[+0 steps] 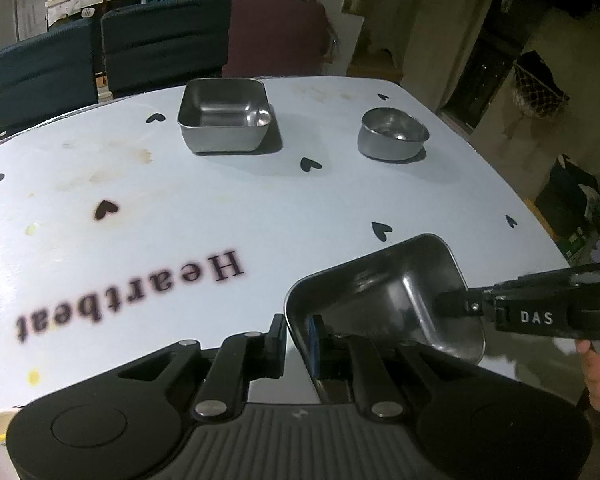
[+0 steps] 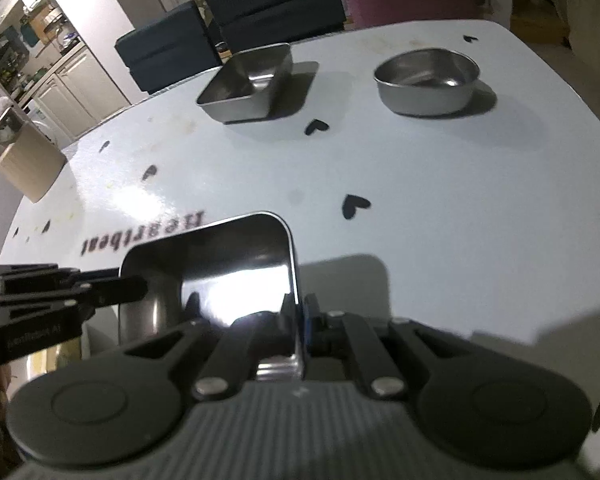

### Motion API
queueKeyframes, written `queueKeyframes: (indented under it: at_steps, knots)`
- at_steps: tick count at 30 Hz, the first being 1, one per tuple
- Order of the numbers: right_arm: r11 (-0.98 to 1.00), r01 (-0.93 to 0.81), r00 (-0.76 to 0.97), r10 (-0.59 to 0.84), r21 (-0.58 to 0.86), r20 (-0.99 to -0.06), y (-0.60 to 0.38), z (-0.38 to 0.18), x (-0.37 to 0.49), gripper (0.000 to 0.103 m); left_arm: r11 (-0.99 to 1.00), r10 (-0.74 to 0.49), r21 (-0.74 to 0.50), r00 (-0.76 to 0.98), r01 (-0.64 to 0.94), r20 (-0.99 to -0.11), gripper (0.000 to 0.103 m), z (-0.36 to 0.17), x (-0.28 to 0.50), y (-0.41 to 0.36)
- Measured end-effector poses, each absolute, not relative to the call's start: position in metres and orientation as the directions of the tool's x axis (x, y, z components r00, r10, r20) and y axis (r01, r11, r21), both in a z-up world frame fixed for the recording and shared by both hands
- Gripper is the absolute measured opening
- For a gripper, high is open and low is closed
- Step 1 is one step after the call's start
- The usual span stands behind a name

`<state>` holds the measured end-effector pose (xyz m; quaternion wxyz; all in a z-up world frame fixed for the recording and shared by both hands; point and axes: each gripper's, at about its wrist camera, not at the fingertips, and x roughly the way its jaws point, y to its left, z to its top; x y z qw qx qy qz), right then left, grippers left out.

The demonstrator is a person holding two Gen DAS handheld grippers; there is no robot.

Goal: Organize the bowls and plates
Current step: 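Lift the steel tray with both grippers and carry it over the other tray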

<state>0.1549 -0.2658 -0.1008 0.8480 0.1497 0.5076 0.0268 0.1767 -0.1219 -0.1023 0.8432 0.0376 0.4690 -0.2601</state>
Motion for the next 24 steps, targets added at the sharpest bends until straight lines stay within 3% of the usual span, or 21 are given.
queueKeyframes:
  at_steps: [19, 23, 24]
  knots:
    - [0.961, 0.111, 0.475, 0.174, 0.255, -0.862, -0.262, -0.11, 0.168, 0.006, 0.876, -0.412, -0.228, 0.411, 0.426, -0.814, 0.016, -0.124, 0.192, -0.115]
    - [0.957, 0.128, 0.466, 0.174, 0.26, -0.868, -0.264, -0.113, 0.168, 0.005, 0.881, -0.404, -0.245, 0.372, 0.406, -0.836, 0.038, -0.126, 0.187, -0.114]
    - [0.957, 0.131, 0.464, 0.171, 0.258, -0.869, -0.264, -0.113, 0.168, 0.005, 0.879, -0.41, -0.258, 0.36, 0.401, -0.838, 0.039, -0.126, 0.185, -0.114]
